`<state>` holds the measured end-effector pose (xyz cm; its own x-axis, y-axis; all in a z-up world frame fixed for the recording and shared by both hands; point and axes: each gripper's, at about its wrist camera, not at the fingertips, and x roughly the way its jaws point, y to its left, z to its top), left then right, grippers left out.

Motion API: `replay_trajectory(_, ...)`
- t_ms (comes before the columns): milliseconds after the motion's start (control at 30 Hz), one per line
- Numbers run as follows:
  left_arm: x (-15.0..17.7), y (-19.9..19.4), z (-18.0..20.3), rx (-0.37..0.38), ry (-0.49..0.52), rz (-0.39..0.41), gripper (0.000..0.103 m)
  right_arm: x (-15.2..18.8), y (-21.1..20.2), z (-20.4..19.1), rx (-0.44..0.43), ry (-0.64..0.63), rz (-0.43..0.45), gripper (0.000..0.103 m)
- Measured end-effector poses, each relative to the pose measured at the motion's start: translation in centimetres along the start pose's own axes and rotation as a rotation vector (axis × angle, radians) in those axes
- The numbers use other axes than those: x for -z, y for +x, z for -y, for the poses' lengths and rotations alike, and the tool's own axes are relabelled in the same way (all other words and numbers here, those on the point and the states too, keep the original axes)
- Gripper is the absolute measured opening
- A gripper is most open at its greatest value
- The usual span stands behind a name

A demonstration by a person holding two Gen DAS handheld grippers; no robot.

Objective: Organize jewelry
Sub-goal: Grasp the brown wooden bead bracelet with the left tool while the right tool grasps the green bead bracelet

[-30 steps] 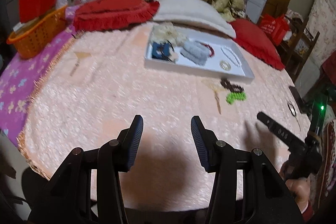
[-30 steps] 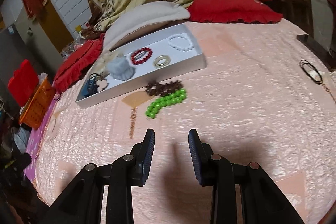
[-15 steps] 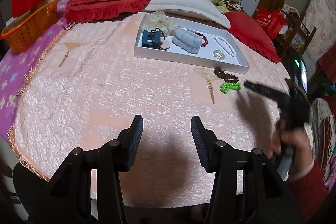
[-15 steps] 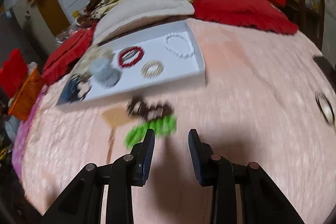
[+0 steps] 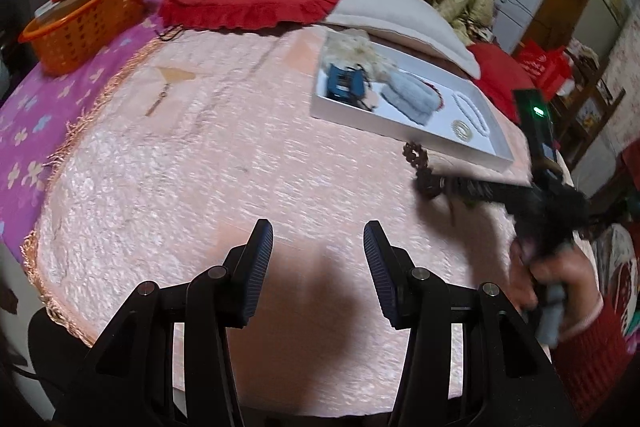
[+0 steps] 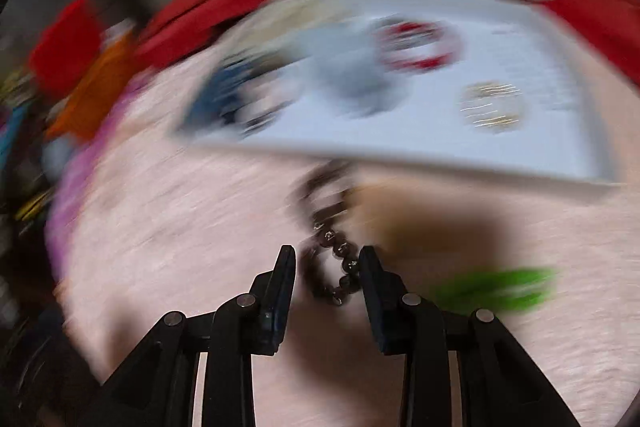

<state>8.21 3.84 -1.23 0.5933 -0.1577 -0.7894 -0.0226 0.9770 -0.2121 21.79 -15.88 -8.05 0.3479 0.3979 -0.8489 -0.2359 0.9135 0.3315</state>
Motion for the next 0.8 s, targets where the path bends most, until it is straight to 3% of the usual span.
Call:
replay_trajectory(133, -0.2, 0.4, -0.5, -0.009, 0.005, -0.011, 0.047, 2.0, -4.5, -0.6, 0.023, -0.011, 0.132, 0.033)
replay_trajectory(200, -0.4, 0.9, -0.1, 0.004, 0.020, -0.027, 0.047, 3.0, -6.2, 0.8, 0.090, 0.022, 0.177, 0.042)
replay_trajectory(300, -0.9, 2.2, 1.5, 0.039, 0.068, -0.052, 0.047, 4.6, -7.6, 3.8, 0.198, 0.086, 0.207, 0.042)
replay_trajectory(467, -2.1, 5.1, 5.2, 0.077, 0.167, -0.099, 0.047, 7.1, -7.0, 8.1, 0.158, 0.240, 0.179, 0.042)
replay_trajectory(567, -3.1, 7.5, 7.6, 0.078, 0.236, -0.111, 0.047, 6.8, -6.4, 9.0, 0.127, 0.286, 0.185, 0.042)
replay_trajectory(700, -4.8, 11.1, 9.1, 0.130, 0.219, -0.160, 0.047, 5.8, -6.3, 9.2, 0.125, 0.313, 0.205, 0.042)
replay_trajectory(800, -5.6, 13.3, 9.9, 0.117, 0.229, -0.190, 0.043, 4.5, -5.5, 9.0, 0.141, 0.314, 0.204, 0.042)
